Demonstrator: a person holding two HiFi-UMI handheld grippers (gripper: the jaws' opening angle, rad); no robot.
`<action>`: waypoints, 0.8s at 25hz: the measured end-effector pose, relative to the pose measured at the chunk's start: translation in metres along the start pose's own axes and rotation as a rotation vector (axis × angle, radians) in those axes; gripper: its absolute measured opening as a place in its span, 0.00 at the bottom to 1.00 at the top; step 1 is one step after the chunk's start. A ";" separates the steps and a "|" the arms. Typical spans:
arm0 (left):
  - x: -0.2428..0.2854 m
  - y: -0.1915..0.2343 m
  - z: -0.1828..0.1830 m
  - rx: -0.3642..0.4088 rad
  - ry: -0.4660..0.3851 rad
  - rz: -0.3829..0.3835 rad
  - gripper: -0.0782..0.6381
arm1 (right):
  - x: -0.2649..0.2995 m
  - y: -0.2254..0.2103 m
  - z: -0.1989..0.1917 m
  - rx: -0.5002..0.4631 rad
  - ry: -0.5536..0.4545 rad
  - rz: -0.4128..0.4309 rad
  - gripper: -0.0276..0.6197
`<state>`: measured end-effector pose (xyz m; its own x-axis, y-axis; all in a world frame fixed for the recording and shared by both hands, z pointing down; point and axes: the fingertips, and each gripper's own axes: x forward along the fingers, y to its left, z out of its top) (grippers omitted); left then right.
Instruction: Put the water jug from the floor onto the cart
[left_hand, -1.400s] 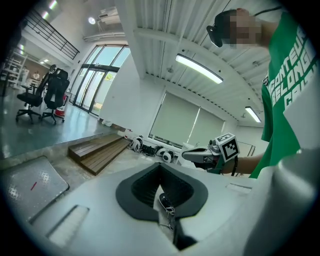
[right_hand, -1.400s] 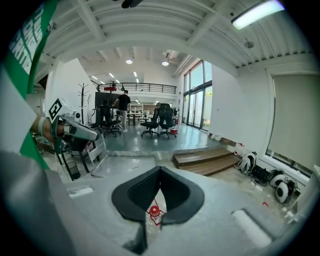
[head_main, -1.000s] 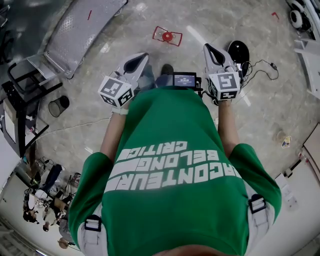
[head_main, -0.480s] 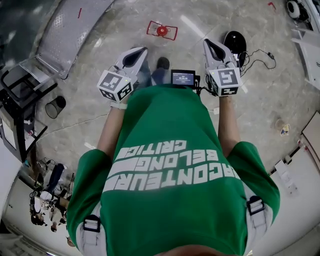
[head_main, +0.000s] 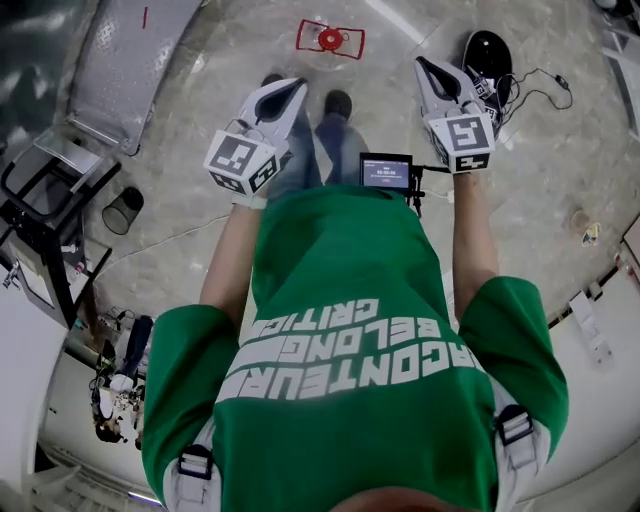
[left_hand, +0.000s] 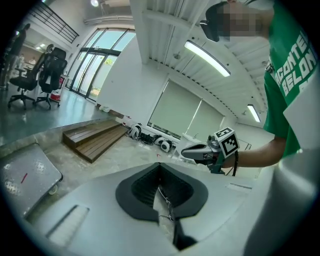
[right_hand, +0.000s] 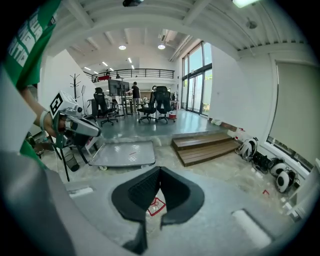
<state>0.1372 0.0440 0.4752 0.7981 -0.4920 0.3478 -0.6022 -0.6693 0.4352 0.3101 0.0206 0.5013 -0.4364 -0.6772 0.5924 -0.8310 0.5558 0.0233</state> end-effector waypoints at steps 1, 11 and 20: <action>0.005 0.006 -0.003 0.006 0.001 0.000 0.13 | 0.010 0.001 -0.005 0.004 0.006 0.010 0.03; 0.042 0.071 -0.057 0.009 0.036 0.027 0.13 | 0.093 0.023 -0.060 0.020 0.033 0.061 0.03; 0.074 0.102 -0.100 0.000 0.059 -0.008 0.13 | 0.138 0.036 -0.101 0.071 0.029 0.055 0.03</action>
<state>0.1334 -0.0047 0.6284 0.8005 -0.4530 0.3924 -0.5957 -0.6732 0.4381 0.2549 -0.0038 0.6655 -0.4726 -0.6317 0.6145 -0.8289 0.5555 -0.0665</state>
